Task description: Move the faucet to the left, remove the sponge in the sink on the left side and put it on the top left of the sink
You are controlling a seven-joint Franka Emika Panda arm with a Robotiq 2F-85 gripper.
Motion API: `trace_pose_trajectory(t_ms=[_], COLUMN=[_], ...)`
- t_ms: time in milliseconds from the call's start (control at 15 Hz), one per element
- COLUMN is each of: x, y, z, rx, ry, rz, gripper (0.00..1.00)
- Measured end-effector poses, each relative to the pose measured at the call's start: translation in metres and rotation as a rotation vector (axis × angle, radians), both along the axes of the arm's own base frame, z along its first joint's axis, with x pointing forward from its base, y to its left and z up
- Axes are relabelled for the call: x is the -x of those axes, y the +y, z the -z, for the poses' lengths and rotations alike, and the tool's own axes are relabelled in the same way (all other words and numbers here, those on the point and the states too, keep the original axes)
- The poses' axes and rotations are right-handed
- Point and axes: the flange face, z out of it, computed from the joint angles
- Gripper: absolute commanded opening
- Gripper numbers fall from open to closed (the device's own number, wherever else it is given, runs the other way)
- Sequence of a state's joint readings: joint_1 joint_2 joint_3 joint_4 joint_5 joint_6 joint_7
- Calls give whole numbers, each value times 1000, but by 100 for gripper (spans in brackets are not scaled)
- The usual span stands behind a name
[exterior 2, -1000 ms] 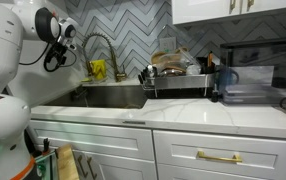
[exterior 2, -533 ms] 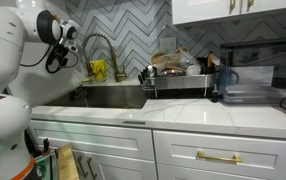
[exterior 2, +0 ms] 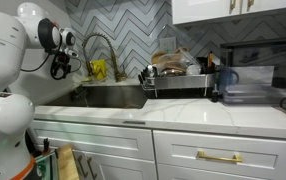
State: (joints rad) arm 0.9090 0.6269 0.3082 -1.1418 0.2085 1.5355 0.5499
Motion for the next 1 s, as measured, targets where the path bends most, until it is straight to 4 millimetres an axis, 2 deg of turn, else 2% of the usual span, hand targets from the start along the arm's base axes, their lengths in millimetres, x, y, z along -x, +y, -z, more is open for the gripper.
trace_pose_trajectory(t_ms=[400, 800, 1000], x=[-2, -15, -20], y=[3, 11, 20], z=[3, 36, 44], rx=[8, 39, 22], ry=[-37, -189, -293], rz=[-12, -50, -65], gripper=[100, 100, 100])
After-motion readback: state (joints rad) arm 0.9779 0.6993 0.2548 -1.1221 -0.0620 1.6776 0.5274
